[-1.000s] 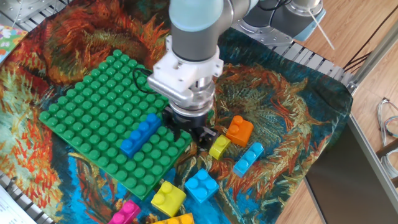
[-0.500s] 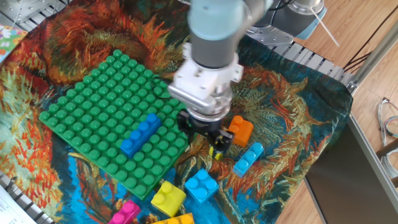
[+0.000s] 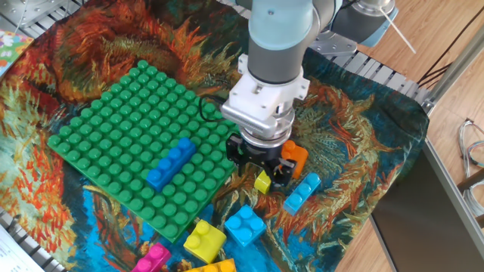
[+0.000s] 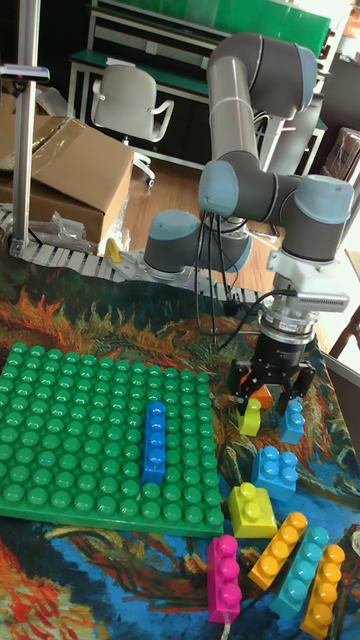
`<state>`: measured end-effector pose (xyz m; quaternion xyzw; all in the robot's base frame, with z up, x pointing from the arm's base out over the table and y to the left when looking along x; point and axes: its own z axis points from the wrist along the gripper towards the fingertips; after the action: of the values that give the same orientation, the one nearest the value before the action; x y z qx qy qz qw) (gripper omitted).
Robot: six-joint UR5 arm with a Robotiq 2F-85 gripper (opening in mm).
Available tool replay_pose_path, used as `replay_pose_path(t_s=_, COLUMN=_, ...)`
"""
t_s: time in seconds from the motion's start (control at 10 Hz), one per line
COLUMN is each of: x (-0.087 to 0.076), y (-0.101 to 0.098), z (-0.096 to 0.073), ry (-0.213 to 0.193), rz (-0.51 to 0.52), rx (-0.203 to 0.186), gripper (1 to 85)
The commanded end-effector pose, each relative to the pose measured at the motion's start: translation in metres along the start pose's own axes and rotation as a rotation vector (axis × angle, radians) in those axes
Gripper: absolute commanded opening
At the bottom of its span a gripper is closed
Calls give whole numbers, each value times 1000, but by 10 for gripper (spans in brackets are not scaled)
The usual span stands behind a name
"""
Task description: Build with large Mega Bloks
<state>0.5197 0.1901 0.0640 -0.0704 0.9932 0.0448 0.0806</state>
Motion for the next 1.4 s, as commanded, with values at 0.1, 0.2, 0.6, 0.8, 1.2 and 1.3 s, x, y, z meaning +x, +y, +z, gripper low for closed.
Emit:
replay_pose_path(t_s=0.1, x=24, y=-4, z=3, ry=-21, rz=-34, rx=-23, gripper=677)
replay_pose_path(t_s=0.2, x=26, y=-8, z=3, ry=-14, rz=-15, rx=-7, gripper=683)
replay_pose_path(t_s=0.6, x=36, y=-11, z=11, ry=20, rz=70, rx=26, gripper=657)
replay_pose_path(t_s=0.8, x=32, y=-4, z=20, ry=18, rz=88, rx=25, gripper=653)
replay_pose_path(t_s=1.2, x=21, y=4, z=25, ry=7, rz=98, rx=25, gripper=640)
replay_pose_path(t_s=1.3, x=19, y=5, z=26, ry=0, rz=89, rx=22, gripper=640)
